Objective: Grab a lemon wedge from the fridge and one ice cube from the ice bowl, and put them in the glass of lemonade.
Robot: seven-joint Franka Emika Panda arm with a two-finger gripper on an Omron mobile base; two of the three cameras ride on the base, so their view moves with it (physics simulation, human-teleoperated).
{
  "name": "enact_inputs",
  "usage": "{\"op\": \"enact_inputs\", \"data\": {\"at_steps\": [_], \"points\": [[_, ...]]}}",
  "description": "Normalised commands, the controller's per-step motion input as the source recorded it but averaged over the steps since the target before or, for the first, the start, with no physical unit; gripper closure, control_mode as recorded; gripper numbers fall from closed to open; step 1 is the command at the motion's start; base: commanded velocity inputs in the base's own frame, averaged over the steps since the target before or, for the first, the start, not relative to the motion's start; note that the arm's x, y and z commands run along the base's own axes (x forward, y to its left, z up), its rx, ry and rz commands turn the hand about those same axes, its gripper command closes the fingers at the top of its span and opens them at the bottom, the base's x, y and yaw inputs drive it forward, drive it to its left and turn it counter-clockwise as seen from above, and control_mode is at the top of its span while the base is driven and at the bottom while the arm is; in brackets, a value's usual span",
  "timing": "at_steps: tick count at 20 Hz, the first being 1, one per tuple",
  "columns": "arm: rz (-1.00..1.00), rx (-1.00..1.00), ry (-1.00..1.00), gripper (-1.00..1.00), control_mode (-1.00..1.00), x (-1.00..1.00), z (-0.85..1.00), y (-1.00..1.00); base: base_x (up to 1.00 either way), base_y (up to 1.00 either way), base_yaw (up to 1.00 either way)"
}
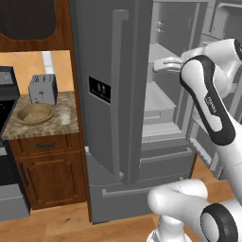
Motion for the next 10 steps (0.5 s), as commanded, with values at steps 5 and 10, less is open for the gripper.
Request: {"op": "enact_inputs", "data": {"at_steps": [5,10], "points": [[0.14,0.05,0.34,-1.00,-1.00,0.95,-0.32,-0.23,0.00,0.00,0.00],[0.12,0.04,0.08,-1.00,-1.00,0.17,-0.11,-0.24,0.00,0.00,0.00]]}}
